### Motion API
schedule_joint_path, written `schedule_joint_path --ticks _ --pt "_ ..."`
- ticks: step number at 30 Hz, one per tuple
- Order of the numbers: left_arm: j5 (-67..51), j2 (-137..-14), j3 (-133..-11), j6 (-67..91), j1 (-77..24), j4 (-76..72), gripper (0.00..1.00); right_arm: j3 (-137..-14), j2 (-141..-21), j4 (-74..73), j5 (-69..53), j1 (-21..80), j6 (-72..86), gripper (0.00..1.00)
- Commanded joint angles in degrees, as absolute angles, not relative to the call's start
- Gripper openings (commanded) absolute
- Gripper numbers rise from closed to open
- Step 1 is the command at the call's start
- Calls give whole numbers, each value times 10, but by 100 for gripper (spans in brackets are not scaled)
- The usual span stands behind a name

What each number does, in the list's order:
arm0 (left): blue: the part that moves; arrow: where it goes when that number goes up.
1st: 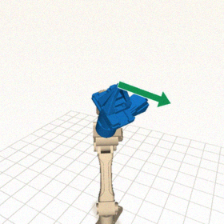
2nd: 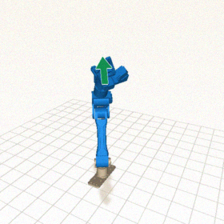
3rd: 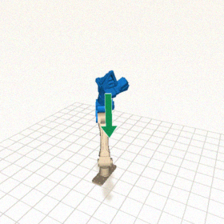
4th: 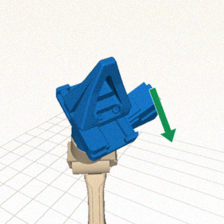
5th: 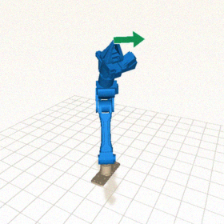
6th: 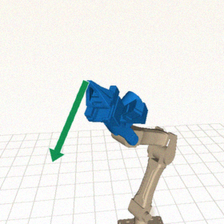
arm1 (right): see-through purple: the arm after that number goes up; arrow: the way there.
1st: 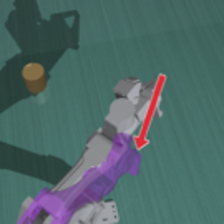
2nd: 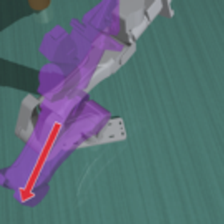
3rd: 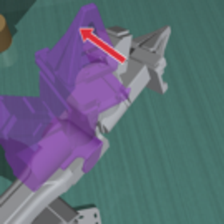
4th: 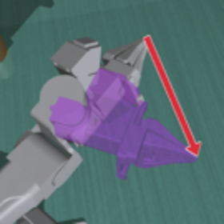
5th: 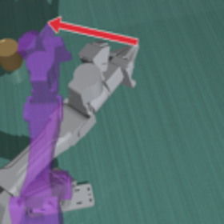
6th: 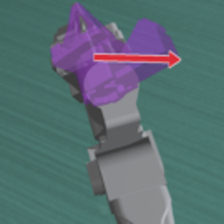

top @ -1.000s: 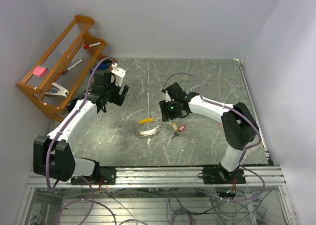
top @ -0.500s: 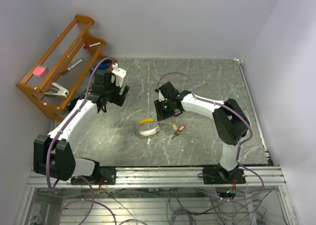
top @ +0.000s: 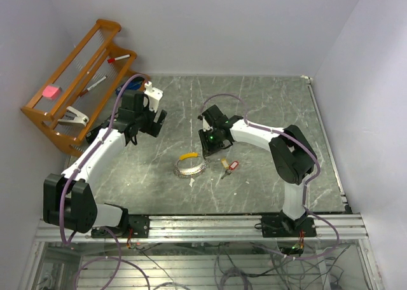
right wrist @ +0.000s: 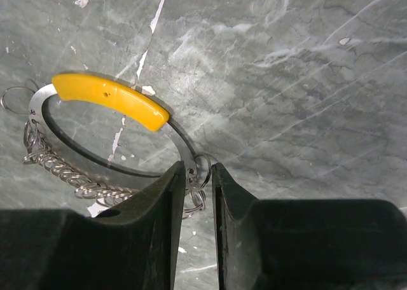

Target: Put the keys on the keyring

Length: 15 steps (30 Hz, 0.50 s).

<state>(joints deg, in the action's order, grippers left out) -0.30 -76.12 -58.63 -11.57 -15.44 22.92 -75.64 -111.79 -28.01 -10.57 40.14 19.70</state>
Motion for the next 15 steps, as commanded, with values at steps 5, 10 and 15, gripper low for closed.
schedule_joint_path --ticks 5,10,15 --pt "-20 -757 -588 -117 -152 221 95 -763 -1129 -288 -125 402 204 16" --pt "-21 -757 -587 -118 -152 220 95 -765 -1136 -293 -133 402 204 10" --pt "-23 -758 -589 -117 -152 221 95 -764 -1139 -296 -129 402 203 10"
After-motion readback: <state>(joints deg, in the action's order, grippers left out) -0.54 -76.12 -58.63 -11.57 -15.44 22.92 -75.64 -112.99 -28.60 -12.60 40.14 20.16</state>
